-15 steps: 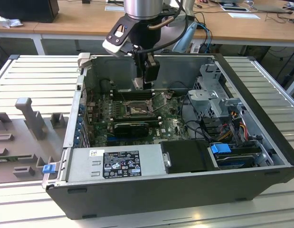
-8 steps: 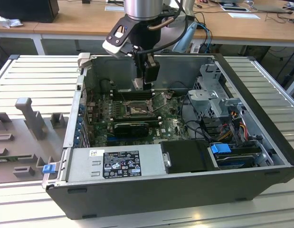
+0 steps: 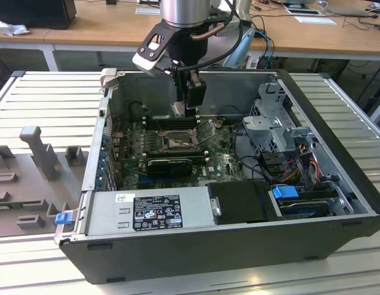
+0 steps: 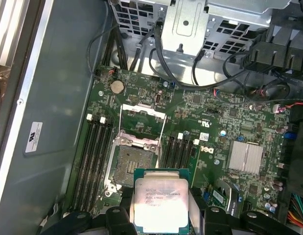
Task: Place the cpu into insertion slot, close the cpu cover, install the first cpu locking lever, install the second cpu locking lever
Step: 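Place the cpu into insertion slot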
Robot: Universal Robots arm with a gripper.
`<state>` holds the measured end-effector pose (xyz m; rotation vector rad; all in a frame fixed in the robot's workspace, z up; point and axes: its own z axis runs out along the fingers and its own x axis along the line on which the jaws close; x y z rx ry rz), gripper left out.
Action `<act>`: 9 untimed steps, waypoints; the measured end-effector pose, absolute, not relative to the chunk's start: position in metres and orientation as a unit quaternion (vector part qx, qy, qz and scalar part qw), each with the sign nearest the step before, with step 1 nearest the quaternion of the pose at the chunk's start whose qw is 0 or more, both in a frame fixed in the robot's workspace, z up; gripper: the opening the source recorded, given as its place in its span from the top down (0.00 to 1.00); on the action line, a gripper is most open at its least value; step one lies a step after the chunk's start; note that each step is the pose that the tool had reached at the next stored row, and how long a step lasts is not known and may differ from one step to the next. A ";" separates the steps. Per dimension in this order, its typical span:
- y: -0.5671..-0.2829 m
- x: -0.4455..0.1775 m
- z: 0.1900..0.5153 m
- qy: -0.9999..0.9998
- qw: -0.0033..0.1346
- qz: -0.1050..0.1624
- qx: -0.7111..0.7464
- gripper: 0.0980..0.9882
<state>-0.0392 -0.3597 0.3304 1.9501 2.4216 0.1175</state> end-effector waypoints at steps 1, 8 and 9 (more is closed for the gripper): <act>-0.360 -0.039 0.330 0.778 0.015 0.038 0.627 0.52; -0.360 -0.039 0.328 0.777 0.015 0.038 0.629 0.52; -0.360 -0.039 0.327 0.776 0.015 0.038 0.629 0.52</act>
